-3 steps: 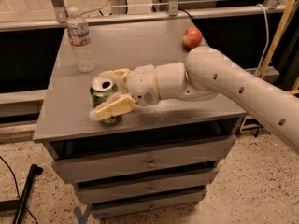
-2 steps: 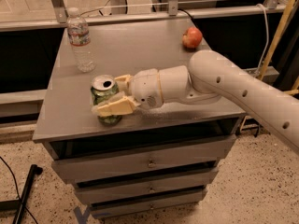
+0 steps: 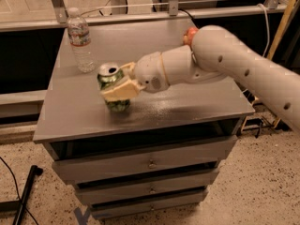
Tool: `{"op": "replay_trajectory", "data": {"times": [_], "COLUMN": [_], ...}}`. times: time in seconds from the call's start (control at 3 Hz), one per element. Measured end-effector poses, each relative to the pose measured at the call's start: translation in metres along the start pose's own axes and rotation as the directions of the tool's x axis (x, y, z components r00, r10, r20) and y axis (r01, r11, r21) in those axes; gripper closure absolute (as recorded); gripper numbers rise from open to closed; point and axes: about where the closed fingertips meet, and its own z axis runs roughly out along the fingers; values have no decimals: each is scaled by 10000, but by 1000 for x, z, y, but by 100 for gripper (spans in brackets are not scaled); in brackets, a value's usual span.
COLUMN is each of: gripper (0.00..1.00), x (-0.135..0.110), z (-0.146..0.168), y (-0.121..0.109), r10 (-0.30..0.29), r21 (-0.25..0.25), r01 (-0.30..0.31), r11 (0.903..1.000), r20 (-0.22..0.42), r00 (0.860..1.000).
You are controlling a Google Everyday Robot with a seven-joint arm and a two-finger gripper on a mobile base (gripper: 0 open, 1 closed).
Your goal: Knock green can over
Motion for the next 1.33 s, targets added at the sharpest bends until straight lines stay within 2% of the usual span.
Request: {"op": "replay_trajectory", "data": {"times": [0.33, 0.67, 1.0, 1.33], "gripper": [100, 100, 89, 88], "x": [-21, -32, -20, 10], "z": [-26, -48, -43, -14], "y": [-41, -66, -73, -70], "r10": [-53, 11, -250, -985], "r21": [444, 879, 698, -214], "r01": [123, 337, 820, 1302], "r11": [9989, 9956, 9942, 9913], "r20": [-1542, -3689, -5916, -7762], "r00": [9880, 9295, 8059, 6227]}}
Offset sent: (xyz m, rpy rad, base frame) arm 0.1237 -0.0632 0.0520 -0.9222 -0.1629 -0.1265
